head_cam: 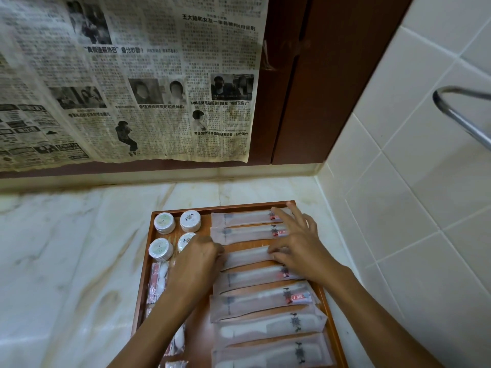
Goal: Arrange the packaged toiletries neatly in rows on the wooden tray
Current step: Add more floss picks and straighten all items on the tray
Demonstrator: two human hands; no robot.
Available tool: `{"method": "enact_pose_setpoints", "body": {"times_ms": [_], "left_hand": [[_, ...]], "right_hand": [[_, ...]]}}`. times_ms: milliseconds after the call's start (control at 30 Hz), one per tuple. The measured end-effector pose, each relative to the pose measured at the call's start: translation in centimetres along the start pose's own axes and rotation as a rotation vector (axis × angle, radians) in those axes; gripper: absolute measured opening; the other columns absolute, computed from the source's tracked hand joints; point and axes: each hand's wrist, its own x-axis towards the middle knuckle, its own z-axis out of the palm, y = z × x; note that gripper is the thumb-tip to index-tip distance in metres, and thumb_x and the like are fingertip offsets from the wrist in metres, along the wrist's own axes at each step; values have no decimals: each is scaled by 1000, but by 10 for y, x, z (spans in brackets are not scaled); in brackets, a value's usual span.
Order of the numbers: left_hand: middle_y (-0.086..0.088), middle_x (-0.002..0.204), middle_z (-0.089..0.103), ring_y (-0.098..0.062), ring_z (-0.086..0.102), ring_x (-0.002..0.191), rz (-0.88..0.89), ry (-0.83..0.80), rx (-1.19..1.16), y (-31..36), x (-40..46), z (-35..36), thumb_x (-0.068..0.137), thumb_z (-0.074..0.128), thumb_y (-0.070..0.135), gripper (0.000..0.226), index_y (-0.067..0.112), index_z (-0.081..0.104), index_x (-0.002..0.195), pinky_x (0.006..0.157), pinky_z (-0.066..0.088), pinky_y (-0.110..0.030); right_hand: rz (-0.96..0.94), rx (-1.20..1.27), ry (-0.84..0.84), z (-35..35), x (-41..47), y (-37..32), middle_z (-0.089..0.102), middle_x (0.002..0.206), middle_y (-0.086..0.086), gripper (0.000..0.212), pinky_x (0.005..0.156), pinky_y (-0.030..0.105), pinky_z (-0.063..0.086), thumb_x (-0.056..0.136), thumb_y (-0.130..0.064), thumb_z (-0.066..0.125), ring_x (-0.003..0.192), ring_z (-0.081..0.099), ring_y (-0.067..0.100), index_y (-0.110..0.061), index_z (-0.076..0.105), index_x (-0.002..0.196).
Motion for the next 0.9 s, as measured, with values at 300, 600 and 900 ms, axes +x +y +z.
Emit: {"method": "enact_pose_setpoints", "body": {"times_ms": [300, 600, 900], "left_hand": [[-2, 87, 65, -17, 60, 78, -94, -46, 32, -1, -10, 2, 93, 48, 21, 24, 17, 66, 78, 63, 50, -31], [-5, 88, 66, -21, 61, 78, -128, -99, 96, 3, -7, 5, 90, 52, 16, 16, 16, 65, 80, 59, 47, -31], [-4, 99, 66, -19, 63, 88, -149, -119, 86, 10, -6, 2, 95, 49, 17, 17, 15, 66, 95, 73, 53, -30]], "right_hand": [[-21, -104, -99, 2, 3, -8, 10, 162, -5, 17, 114, 40, -12, 89, -42, 61, 147, -13, 17, -36, 75, 96], [11, -117, -133, 2, 2, -1, 11, 162, -4, 17, 115, 43, -5, 87, -39, 66, 148, -6, 20, -35, 74, 101], [0, -104, -173, 3, 6, 2, 13, 162, -2, 18, 115, 44, -3, 85, -38, 63, 147, -5, 19, -33, 72, 99]]}}
